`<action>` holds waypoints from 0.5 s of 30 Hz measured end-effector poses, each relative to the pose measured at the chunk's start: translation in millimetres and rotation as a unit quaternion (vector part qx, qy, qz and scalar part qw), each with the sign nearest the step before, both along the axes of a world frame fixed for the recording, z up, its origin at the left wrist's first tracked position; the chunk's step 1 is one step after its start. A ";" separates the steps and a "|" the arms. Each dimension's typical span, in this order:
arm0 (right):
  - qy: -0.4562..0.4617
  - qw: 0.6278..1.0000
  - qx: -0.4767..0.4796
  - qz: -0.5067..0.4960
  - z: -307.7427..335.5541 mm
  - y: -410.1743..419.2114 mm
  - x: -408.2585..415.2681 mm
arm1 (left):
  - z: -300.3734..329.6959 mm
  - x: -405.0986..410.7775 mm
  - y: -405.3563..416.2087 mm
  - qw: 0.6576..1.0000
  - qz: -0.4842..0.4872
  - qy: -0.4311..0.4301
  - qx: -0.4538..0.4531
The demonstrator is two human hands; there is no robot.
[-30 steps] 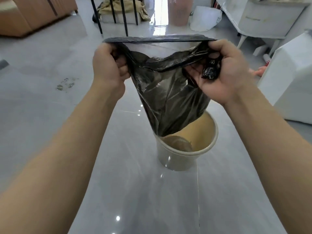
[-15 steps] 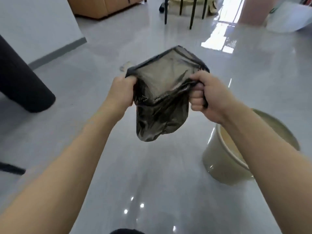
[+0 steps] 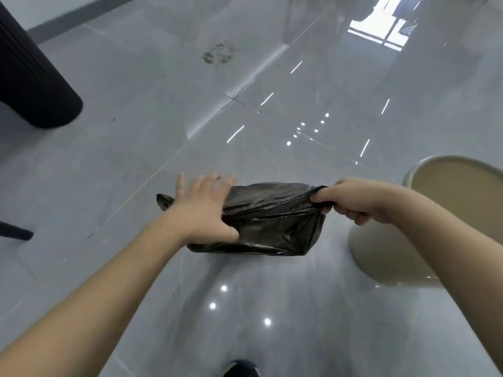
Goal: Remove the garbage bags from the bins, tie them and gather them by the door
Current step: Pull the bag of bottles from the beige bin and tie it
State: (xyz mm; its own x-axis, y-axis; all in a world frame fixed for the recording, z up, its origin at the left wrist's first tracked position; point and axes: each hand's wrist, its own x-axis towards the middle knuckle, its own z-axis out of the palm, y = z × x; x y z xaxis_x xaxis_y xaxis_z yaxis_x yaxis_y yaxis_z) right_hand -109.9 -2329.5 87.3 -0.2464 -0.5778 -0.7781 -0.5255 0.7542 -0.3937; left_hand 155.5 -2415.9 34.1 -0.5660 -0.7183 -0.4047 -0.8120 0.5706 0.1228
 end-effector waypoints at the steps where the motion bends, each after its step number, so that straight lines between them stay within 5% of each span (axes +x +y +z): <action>1: 0.003 1.000 0.018 0.013 3.8 -2.5 0.2 | -9.3 -3.3 8.6 0.999 -0.035 -0.010 -0.001; 4: 0.045 0.992 0.095 0.076 13.5 -6.8 6.4 | -36.9 -12.0 18.7 0.992 -0.068 -0.081 -0.062; 7: 0.120 0.970 0.165 0.130 10.7 -8.6 14.0 | -40.8 -15.6 6.8 0.995 -0.005 -0.010 -0.094; 11: 0.252 0.917 0.203 0.234 -5.6 -9.5 31.8 | -30.0 -18.0 0.4 0.984 -0.038 0.056 -0.166; 15: 0.175 0.918 0.279 0.221 6.3 -13.5 27.2 | -18.8 -7.8 -16.7 0.980 -0.093 -0.010 -0.175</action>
State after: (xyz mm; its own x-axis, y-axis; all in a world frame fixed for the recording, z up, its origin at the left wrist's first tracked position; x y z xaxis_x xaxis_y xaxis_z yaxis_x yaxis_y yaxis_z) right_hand -82.7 -2342.9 93.6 -0.3755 -0.2178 -0.9009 -0.8497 0.4691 0.2408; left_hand 147.7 -2432.5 15.3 -0.6943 -0.7008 -0.1637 -0.6909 0.7127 -0.1213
